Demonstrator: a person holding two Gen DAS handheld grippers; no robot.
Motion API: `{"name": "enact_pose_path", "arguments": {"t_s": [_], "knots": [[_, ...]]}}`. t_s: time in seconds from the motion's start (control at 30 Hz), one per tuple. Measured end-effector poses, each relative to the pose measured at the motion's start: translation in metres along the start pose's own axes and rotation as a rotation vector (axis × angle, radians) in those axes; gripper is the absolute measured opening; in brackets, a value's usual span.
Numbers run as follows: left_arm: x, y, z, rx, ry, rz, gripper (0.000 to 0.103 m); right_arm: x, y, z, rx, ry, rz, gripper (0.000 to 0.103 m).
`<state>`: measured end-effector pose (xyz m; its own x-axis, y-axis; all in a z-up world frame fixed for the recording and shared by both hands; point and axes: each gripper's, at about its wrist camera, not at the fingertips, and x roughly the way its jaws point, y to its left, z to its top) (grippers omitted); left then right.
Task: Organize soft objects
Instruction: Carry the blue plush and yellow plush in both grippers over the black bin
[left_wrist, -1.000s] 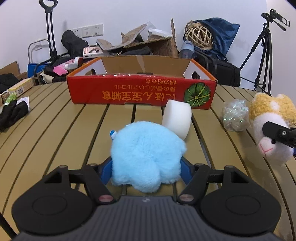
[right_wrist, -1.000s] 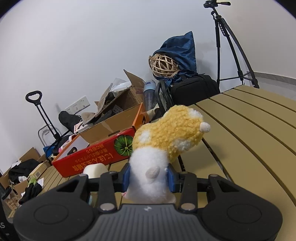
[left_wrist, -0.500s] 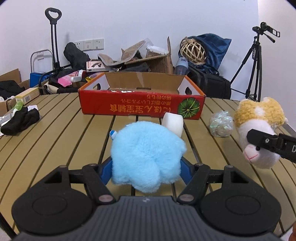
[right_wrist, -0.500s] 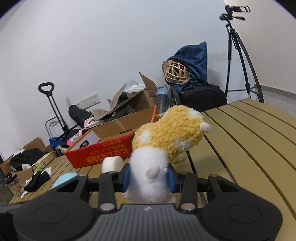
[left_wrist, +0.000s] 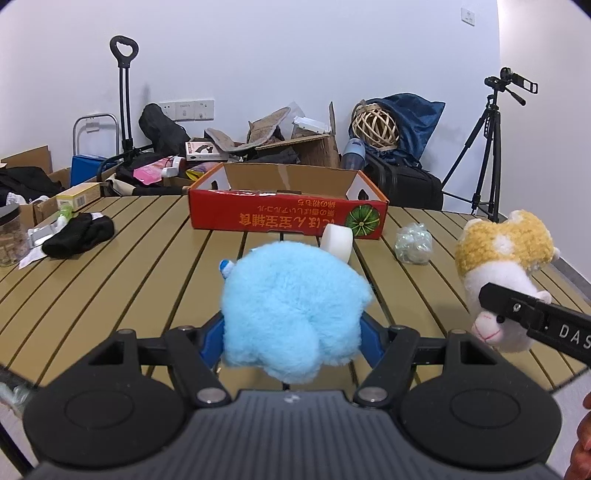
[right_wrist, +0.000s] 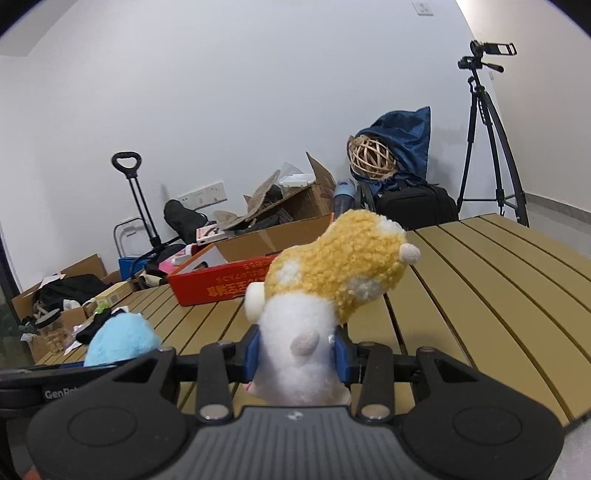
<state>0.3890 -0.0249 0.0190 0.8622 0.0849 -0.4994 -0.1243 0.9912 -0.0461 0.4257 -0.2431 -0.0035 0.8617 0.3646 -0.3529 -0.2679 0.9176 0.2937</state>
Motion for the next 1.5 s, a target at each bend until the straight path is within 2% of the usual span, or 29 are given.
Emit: {"name": "enact_pose_path", "arguments": {"t_s": [0.27, 0.83, 1.27, 1.5], "knots": [[-0.038, 0.011, -0.033, 0.011, 0.007, -0.001, 0.071, -0.042, 0.018, -0.026, -0.023, 0.0, 0.051, 0.038], [-0.118, 0.031, -0.099, 0.048, 0.037, -0.041, 0.071, -0.119, 0.046, -0.096, -0.069, 0.079, 0.119, 0.039], [-0.149, 0.056, -0.164, 0.066, 0.167, -0.032, 0.071, -0.153, 0.066, -0.165, -0.152, 0.272, 0.133, 0.039], [-0.151, 0.072, -0.199, 0.046, 0.256, -0.024, 0.071, -0.16, 0.071, -0.212, -0.167, 0.44, 0.135, 0.039]]}}
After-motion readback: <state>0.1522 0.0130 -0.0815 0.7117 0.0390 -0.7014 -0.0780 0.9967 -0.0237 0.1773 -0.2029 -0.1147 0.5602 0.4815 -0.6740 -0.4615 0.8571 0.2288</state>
